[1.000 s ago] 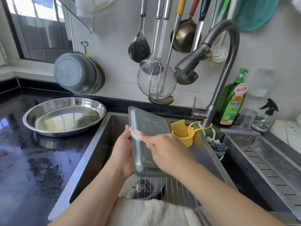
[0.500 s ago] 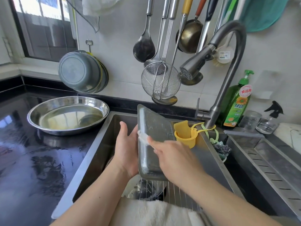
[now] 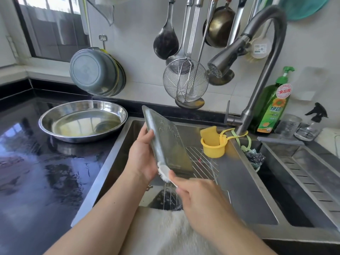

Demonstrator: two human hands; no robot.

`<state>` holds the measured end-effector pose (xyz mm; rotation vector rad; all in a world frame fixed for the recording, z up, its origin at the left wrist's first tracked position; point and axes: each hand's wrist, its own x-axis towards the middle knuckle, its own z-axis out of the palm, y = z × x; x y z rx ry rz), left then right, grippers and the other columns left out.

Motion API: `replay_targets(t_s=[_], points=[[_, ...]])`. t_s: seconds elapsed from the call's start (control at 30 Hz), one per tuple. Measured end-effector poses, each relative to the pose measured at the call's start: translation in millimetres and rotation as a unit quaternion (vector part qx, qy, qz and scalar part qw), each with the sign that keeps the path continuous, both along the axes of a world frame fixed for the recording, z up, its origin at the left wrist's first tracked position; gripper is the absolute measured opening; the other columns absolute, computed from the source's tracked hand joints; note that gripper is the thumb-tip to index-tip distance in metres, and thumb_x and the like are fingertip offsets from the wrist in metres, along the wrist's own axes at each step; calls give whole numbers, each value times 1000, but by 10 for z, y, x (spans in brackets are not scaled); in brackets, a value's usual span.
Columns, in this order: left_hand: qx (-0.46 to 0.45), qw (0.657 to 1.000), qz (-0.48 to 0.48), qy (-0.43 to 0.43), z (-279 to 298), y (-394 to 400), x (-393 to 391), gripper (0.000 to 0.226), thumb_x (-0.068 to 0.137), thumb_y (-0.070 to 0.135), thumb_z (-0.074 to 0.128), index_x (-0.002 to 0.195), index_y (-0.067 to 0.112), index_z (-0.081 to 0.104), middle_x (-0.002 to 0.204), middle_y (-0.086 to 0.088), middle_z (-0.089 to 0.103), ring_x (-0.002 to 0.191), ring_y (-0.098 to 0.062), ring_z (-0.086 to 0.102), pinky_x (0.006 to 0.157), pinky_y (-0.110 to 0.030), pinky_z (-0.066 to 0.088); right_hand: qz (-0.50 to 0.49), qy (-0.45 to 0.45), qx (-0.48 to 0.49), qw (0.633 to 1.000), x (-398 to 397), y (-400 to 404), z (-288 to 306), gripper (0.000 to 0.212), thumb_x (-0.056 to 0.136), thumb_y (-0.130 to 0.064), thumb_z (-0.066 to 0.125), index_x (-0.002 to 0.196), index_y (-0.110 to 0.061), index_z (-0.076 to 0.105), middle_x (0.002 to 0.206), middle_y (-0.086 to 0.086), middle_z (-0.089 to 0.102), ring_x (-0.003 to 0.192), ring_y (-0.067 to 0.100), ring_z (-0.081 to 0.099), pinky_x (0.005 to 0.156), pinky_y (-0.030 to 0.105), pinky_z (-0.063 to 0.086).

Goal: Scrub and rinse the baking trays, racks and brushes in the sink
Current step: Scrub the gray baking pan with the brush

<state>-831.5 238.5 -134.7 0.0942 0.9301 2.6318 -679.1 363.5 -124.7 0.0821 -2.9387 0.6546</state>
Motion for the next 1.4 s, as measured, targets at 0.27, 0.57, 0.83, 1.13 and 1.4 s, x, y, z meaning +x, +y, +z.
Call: replay_targets(t_s=[0.27, 0.57, 0.83, 1.13, 1.4], points=[[-35, 998, 56, -13, 14, 103, 50, 42, 111, 19, 38, 133, 42, 66, 125, -7, 74, 116, -36, 70, 95, -65, 55, 1, 55, -12, 998, -25, 19, -55, 56, 105, -32, 48, 146, -63, 28, 76, -7, 48, 74, 15, 50, 62, 39, 44], [5, 998, 58, -39, -24, 91, -24, 39, 112, 14, 37, 137, 24, 64, 126, -14, 73, 115, -36, 71, 95, -64, 56, 58, 40, 46, 996, -74, 227, 100, 49, 106, -30, 49, 143, -60, 38, 69, -17, 41, 67, 6, 43, 53, 18, 31], [-19, 997, 51, -45, -52, 137, -31, 38, 111, 11, 36, 134, 14, 66, 127, -17, 72, 115, -35, 71, 100, -62, 54, 14, 77, 73, 994, 33, 623, -5, 53, 103, -32, 56, 139, -65, 35, 68, -15, 44, 59, 7, 46, 50, 31, 46], [-66, 994, 74, -47, -57, 47, -67, 38, 111, 11, 39, 135, 21, 67, 126, -13, 73, 115, -35, 71, 98, -62, 55, -131, 97, 82, 983, 21, 1284, 20, 47, 100, -26, 61, 141, -47, 49, 65, -12, 49, 53, 7, 46, 45, 22, 34], [-315, 939, 129, -37, -157, 51, -59, 18, 101, 16, 47, 93, 14, 63, 91, -8, 63, 84, -28, 54, 81, -44, 47, -121, 153, -45, 980, -429, 1383, 161, 53, 105, -23, 53, 138, -63, 42, 70, -13, 67, 57, 3, 52, 54, 13, 40]])
